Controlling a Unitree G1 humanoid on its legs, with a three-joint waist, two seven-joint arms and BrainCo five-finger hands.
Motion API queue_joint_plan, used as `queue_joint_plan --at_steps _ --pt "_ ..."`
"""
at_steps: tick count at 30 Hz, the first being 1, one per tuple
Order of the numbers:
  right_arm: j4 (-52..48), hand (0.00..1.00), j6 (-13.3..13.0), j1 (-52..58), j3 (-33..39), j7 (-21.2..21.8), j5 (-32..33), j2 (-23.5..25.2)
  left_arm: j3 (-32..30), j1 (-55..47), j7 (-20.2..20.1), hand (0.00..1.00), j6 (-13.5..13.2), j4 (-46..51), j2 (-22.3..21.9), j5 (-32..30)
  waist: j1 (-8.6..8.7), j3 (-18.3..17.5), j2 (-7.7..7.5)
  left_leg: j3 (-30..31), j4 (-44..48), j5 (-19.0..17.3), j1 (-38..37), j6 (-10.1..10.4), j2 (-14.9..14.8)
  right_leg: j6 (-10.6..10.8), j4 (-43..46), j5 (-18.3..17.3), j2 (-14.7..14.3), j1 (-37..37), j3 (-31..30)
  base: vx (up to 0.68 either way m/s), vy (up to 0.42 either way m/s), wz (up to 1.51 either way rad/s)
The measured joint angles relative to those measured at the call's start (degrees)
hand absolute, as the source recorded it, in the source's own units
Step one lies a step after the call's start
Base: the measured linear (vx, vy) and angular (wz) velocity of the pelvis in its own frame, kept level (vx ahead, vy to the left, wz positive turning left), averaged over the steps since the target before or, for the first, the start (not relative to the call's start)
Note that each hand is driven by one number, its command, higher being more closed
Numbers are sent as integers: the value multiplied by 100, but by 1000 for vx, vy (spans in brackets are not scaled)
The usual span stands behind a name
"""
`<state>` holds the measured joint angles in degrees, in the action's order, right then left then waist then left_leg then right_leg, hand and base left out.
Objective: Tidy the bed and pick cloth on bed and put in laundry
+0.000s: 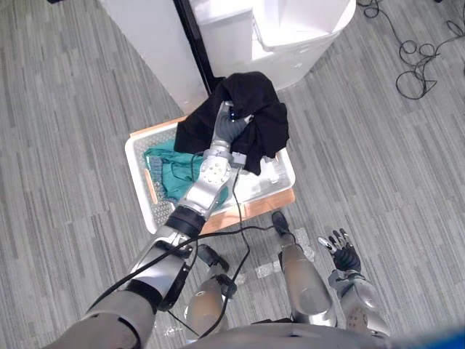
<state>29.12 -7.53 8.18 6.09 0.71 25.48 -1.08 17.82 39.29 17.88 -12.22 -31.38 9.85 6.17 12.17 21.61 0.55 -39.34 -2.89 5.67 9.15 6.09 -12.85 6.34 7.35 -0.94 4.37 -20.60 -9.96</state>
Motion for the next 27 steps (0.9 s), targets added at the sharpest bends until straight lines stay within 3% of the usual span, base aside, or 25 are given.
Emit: queue_joint_plan --at_steps 9,16,20,21,27 --pt "-166 0 154 -192 -218 -204 24 2 312 -532 -176 100 76 -418 -400 -6 -82 66 16 81 -20 7 17 -9 69 -60 135 -92 78 -28 134 33 7 6" --pt "-196 0 154 -193 -214 -327 29 -2 593 -1165 -117 100 81 -721 -747 -18 -102 125 -2 90 -19 7 6 -8 98 -54 323 -216 104 -92 160 19 2 1" --pt "-181 0 153 -191 -215 -367 81 -2 696 -1373 133 100 81 -846 -909 -108 -165 125 -2 86 -18 7 2 -8 100 -54 325 -217 107 -92 159 0 0 0" --pt "-171 0 153 -191 -215 -369 110 -3 697 -1381 170 0 81 -846 -937 -108 -184 125 -2 86 -17 7 1 -9 100 -54 325 -217 107 -92 159 36 4 0" --pt "-91 0 127 -190 -211 -366 191 -6 693 -1428 593 0 73 -847 -975 9 -211 124 -2 131 -3 7 -21 -9 98 -53 331 -216 121 -43 208 37 5 4"
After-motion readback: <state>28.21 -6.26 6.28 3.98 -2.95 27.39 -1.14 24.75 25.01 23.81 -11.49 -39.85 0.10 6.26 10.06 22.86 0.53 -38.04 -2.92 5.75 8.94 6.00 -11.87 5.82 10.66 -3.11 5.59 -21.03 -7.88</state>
